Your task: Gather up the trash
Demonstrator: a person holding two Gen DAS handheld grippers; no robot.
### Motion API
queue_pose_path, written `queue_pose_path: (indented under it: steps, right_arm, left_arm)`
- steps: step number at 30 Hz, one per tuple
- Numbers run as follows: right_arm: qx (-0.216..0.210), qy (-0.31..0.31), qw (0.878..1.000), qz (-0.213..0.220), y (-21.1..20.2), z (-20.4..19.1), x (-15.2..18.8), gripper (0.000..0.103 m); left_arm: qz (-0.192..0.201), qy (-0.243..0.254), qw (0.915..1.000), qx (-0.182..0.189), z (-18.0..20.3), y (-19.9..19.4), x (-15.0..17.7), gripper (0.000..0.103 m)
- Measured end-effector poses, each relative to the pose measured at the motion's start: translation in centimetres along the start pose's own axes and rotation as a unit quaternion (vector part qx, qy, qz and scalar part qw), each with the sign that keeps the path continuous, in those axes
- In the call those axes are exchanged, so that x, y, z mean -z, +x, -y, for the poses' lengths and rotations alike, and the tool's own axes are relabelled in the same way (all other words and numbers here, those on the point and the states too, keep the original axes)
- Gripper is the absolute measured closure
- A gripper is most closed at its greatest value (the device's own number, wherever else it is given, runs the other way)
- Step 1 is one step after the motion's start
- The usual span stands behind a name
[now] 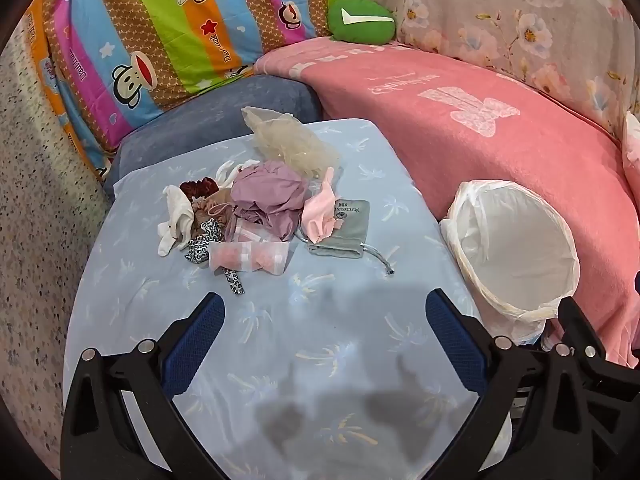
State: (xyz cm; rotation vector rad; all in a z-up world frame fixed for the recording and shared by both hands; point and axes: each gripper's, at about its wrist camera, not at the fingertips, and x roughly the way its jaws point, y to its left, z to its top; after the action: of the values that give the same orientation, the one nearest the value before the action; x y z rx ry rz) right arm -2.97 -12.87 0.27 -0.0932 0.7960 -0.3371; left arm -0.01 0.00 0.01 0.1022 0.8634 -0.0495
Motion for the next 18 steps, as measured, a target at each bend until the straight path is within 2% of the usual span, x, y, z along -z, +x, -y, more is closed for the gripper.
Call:
queue_pose_path:
  steps: [18]
  right_arm:
    - [-0.002,0.004,1.0,0.0,0.06,0.09,-0.04,0.006]
  left_arm:
    - [0.003,0.004,1.0,-0.006,0.11,-0.21,-0.04,0.007]
